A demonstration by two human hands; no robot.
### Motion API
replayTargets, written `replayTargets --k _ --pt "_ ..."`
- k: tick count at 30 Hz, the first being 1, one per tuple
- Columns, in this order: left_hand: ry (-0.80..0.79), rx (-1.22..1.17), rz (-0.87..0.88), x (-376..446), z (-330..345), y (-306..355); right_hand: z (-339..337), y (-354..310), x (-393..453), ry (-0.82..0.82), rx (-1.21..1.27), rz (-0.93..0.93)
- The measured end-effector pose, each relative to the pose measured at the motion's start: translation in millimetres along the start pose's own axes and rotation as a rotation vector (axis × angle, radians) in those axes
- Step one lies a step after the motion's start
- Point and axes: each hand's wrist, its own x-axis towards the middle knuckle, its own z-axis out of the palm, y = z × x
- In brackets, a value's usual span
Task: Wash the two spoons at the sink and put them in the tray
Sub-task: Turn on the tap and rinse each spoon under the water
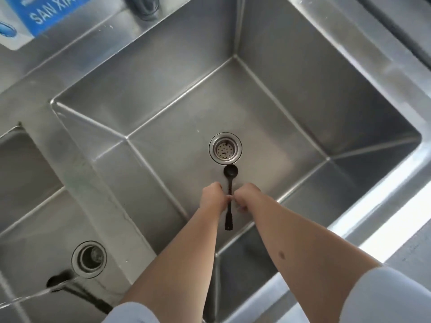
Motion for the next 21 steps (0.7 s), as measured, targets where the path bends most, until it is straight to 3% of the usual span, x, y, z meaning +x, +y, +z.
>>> replayTargets --k 5,9,12,15,17,21 --pt "0.119 0.056 0.141 -51.7 -65.8 19.4 -14.4 -26.2 -70.5 0.193 -0.307 -0.307" --pt "0.392 0.015 0.397 -128.6 -134.3 -3.8 -0.4 -47.3 -154.1 0.266 -0.563 -0.551" --pt "0.601 -0.007 0.47 -190.1 -171.3 -58.4 37.5 -73.1 -216.5 0.345 -0.593 -0.747" --pt "0.675 -0.132 0.418 -239.7 -191.0 -132.7 102.5 -100.2 -265.7 0.369 -0.614 -0.962" --pt "0.683 -0.21 0.287 -261.5 -192.6 -190.1 153.8 -114.0 -285.9 0.31 -0.646 -1.05" --pt "0.656 -0.428 0.008 -282.8 -180.4 -298.1 263.5 -125.9 -295.1 0.087 -0.764 -1.044"
